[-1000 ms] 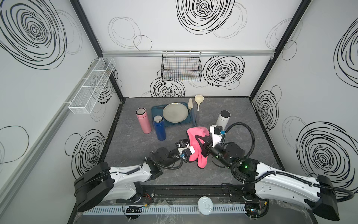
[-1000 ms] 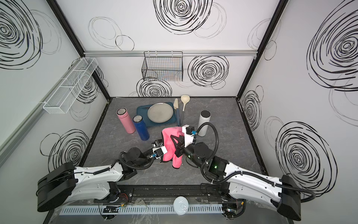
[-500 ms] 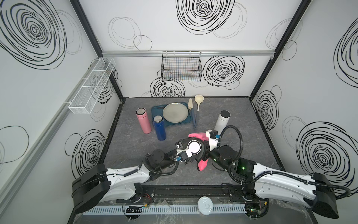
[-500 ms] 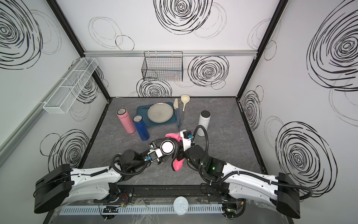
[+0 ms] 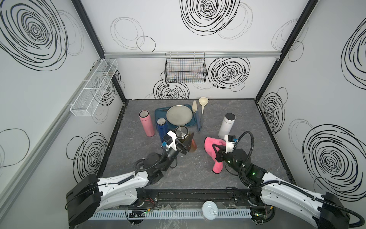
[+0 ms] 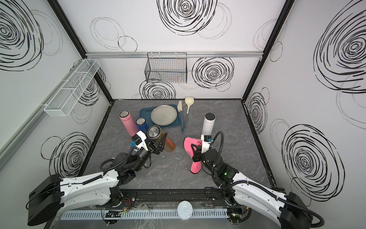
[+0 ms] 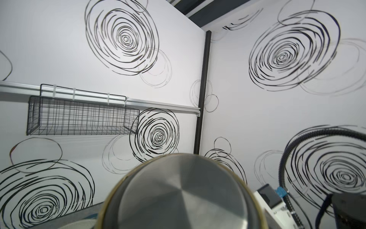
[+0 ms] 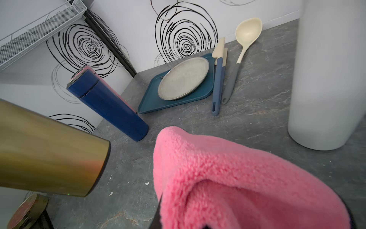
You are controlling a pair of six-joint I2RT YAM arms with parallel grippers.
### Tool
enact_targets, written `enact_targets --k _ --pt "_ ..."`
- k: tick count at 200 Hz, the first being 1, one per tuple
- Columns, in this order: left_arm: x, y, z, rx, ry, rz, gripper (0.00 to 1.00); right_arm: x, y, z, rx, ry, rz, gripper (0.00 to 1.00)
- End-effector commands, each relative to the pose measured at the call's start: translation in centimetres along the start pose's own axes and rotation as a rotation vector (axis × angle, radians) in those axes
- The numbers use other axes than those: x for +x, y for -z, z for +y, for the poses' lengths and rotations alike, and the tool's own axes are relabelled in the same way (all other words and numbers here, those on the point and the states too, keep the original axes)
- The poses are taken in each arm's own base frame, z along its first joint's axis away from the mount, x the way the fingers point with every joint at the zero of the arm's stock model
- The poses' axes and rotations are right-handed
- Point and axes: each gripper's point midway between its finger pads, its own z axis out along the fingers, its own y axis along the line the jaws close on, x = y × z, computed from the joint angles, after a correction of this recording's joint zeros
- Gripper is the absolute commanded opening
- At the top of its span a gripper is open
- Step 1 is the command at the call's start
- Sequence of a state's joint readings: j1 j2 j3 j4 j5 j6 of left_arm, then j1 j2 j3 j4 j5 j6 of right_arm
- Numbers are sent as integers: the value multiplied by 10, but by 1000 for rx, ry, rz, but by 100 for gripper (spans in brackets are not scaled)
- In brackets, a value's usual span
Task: Wipe the surface of the thermos
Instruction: Wipe the dirt from the surface of the thermos.
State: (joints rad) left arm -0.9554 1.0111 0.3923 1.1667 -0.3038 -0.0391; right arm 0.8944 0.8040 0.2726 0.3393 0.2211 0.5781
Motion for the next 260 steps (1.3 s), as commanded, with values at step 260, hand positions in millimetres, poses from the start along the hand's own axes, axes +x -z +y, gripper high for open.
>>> enact_targets --k 260 --pt "-71 23 38 -114 533 -191 0 -16 31 136 -547 230 -160 0"
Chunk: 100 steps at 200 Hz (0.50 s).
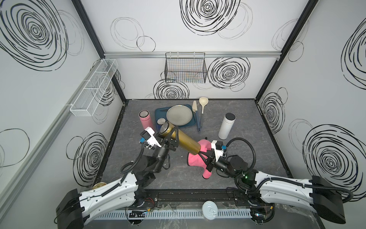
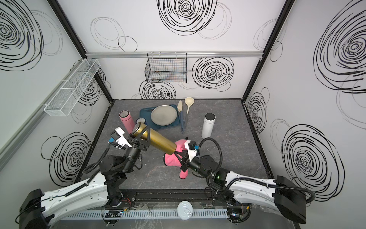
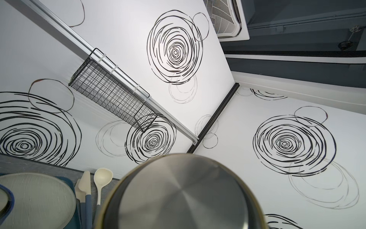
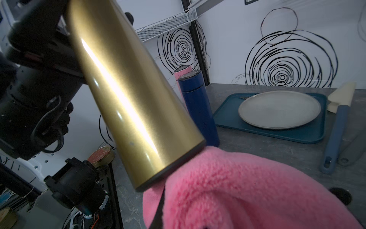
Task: Wipe the surface of the thermos
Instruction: Wipe the dirt from the surface of the thermos.
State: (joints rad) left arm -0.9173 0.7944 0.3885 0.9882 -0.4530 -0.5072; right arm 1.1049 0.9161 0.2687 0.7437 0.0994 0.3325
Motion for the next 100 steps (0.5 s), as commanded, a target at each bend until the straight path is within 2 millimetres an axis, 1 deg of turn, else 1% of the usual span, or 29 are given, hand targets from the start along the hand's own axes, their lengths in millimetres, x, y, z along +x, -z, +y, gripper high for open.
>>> enact_targets --k 1,16,27,42,68,76,86,92,100 --pt "-27 2 -17 71 81 -83 0 -17 2 27 -120 14 -55 0" --pt "-26 1 -19 80 85 -76 0 -13 -4 46 -161 41 -28 0" --pt "-25 1 -20 87 84 -73 0 -10 -8 53 -179 48 -5 0" --pt "-25 1 -20 88 83 -71 0 -10 -10 47 -147 47 -9 0" --pt "-26 3 -21 96 83 -73 0 -18 -6 19 -79 -10 -41 0" --pt "-27 3 -20 93 81 -77 0 -20 -6 14 -78 -26 -41 0" --pt "-28 3 -20 89 80 -80 0 -20 -9 17 -89 -20 -21 0" --pt "-28 3 -20 90 80 -80 0 -16 -12 22 -105 -9 2 0" --pt "-28 2 -20 90 81 -81 0 -13 -16 35 -136 17 24 0"
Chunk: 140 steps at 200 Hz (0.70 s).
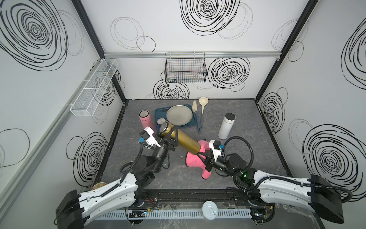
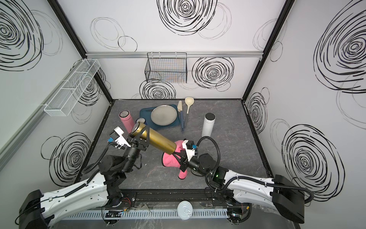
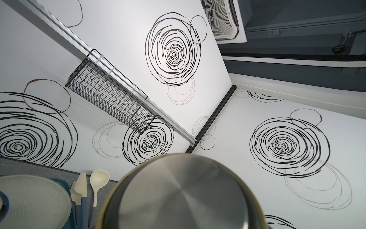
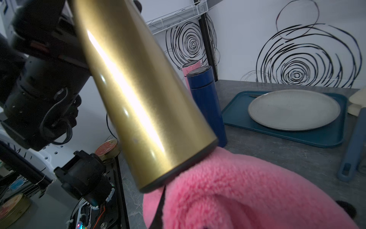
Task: Wipe the surface of the thermos
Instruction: Wipe the dirt from the surface of the thermos.
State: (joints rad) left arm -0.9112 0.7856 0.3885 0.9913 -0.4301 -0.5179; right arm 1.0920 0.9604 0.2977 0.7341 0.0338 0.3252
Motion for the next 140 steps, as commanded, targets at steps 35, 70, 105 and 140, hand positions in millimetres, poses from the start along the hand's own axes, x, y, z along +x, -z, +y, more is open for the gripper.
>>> enact_targets --k 35,70,105,140 --pt "-23 1 -19 78 70 -70 0 -19 -13 67 -161 98 -6 0" --pt "-26 4 -16 71 68 -81 0 -29 -4 30 -91 31 -51 0" --pt "-28 4 -17 75 68 -86 0 -28 -12 47 -139 55 -8 0" --pt "-27 4 -19 86 74 -79 0 -29 -14 51 -109 92 -15 0"
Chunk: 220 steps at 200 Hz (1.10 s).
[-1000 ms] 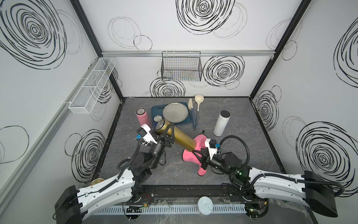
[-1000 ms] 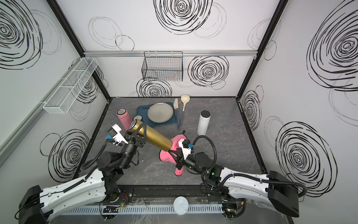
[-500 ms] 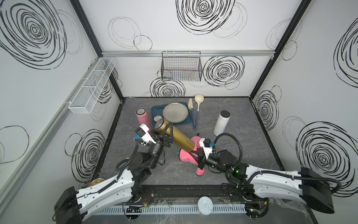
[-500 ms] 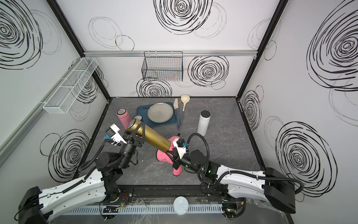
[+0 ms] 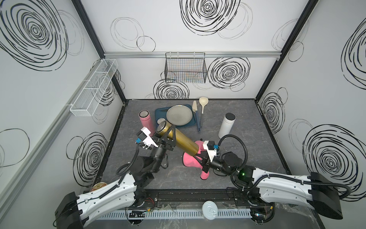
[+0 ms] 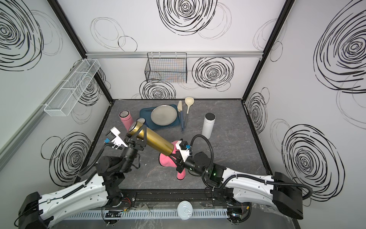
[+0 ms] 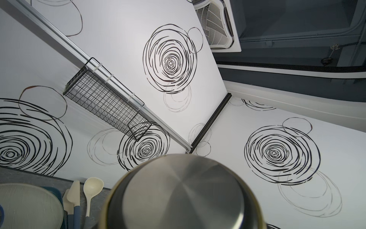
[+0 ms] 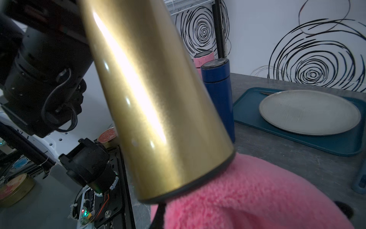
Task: Wipe the surface of the thermos
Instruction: Wipe the dirt from the surface of the thermos.
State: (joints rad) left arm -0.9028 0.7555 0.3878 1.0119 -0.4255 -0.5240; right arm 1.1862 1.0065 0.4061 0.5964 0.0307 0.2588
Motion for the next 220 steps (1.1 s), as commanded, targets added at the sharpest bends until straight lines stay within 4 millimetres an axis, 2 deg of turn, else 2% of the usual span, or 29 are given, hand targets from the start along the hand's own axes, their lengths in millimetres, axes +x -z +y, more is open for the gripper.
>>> enact_targets --k 1,23,33,42,69,80,92,114,123,134,167,179,200,209,220 --pt "-12 0 -14 64 52 -36 0 -38 1 13 -28 23 -116 0" --pt "-12 1 -12 52 46 -39 0 -40 8 -20 22 -71 -139 0" --pt "-12 1 -11 50 44 -40 0 -38 8 -24 3 -96 -133 0" --pt "-13 1 -11 52 42 -42 0 -38 5 -20 -12 -92 -120 0" --pt "-14 0 -10 43 32 -48 0 -42 0 21 -97 11 -97 0" --pt "-14 0 -9 38 31 -51 0 -45 3 28 -117 33 -102 0" --pt "-15 0 -9 41 32 -51 0 -49 9 23 -103 27 -128 0" --pt "-15 0 -10 45 37 -50 0 -54 18 -10 -21 -43 -158 0" --pt "-15 0 -10 44 34 -49 0 -55 20 -17 -16 -70 -158 0" --pt "-14 0 -8 38 31 -48 0 -54 22 -13 -40 -70 -157 0" --pt "-13 -1 -9 45 35 -45 0 -53 13 23 -113 7 -140 0" --pt "-12 -2 -9 45 34 -43 0 -54 11 20 -90 7 -140 0" --pt "-12 -3 -9 47 40 -42 0 -50 9 -5 -30 -45 -137 0" --pt "-12 -3 -10 51 44 -39 0 -48 8 -3 -70 -61 -132 0" --pt "-12 -2 -11 58 48 -37 0 -48 7 9 -121 -53 -129 0"
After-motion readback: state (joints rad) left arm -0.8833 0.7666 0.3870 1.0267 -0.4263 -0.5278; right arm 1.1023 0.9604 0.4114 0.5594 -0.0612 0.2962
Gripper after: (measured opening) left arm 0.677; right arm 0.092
